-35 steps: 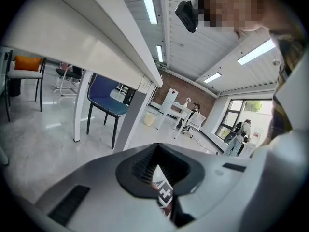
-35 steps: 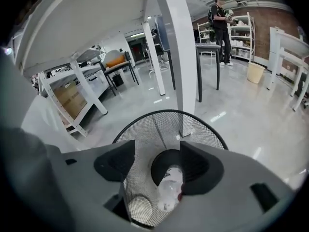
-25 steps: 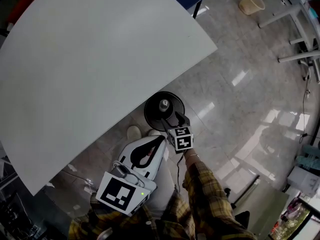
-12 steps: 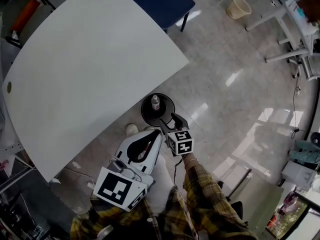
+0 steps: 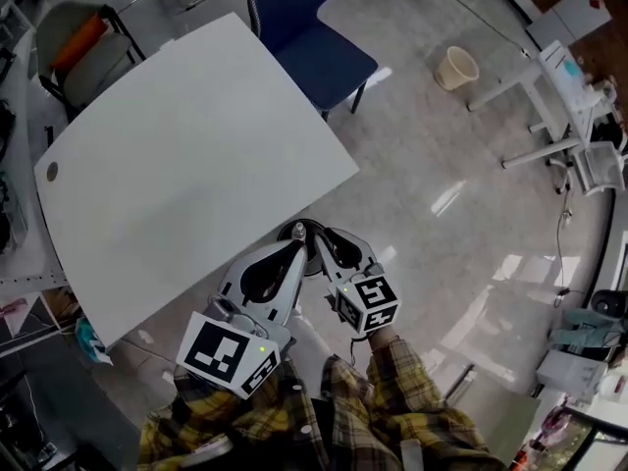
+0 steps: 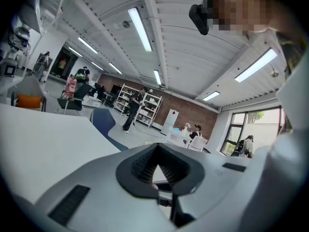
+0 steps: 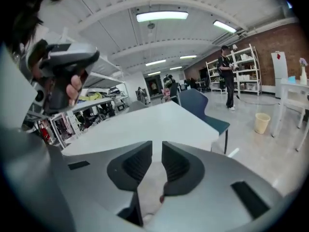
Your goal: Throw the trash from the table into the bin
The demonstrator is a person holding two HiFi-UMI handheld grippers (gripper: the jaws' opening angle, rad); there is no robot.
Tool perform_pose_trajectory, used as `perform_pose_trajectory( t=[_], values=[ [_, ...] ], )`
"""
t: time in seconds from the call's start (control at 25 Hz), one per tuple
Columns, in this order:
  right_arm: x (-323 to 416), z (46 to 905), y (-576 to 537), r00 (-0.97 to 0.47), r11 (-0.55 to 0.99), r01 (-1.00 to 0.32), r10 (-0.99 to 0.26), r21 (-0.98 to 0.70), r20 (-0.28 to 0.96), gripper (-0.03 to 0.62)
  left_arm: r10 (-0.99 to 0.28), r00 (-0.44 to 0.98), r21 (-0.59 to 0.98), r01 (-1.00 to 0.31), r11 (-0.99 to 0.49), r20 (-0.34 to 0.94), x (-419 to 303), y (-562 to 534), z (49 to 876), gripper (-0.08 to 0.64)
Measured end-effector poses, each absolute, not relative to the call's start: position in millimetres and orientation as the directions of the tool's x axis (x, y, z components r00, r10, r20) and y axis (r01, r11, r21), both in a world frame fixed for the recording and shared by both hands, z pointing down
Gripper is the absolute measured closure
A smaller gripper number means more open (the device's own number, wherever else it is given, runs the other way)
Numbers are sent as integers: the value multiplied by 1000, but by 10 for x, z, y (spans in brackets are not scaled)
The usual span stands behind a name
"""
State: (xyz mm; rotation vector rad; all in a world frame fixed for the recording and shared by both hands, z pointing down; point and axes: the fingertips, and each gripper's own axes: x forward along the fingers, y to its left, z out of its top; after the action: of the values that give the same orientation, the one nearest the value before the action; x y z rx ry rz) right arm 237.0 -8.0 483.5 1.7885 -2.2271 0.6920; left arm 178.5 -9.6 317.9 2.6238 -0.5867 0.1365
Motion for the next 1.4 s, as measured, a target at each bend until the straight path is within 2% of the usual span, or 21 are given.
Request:
perform_pose_trajectory(
  t=[0.28,0.6,0.76,1.0,1.4],
  values=[
    [1931,3411,-474,-364,323,-927,-899,-192,244,569,-498,855,354,-515,-781,144,1413,-282,2657,552],
    [1066,2533,-678,-523,507,-851,-839,-136,151,594,-688,717,325,-681,-656,114,588,-507,2317,552],
    [647,2289,-777,-610,597,-792,-782,-127,125,594,-774,623,301,-763,-571,111,118,-590,2213,552],
    [-28,2013,-887,-679,673,-734,-732,-95,63,594,-834,543,284,-817,-501,92,-562,-638,2131,552],
    [-724,2016,-880,-750,746,-662,-658,-77,73,594,-872,485,266,-851,-454,64,-1174,-639,2083,552]
  ],
)
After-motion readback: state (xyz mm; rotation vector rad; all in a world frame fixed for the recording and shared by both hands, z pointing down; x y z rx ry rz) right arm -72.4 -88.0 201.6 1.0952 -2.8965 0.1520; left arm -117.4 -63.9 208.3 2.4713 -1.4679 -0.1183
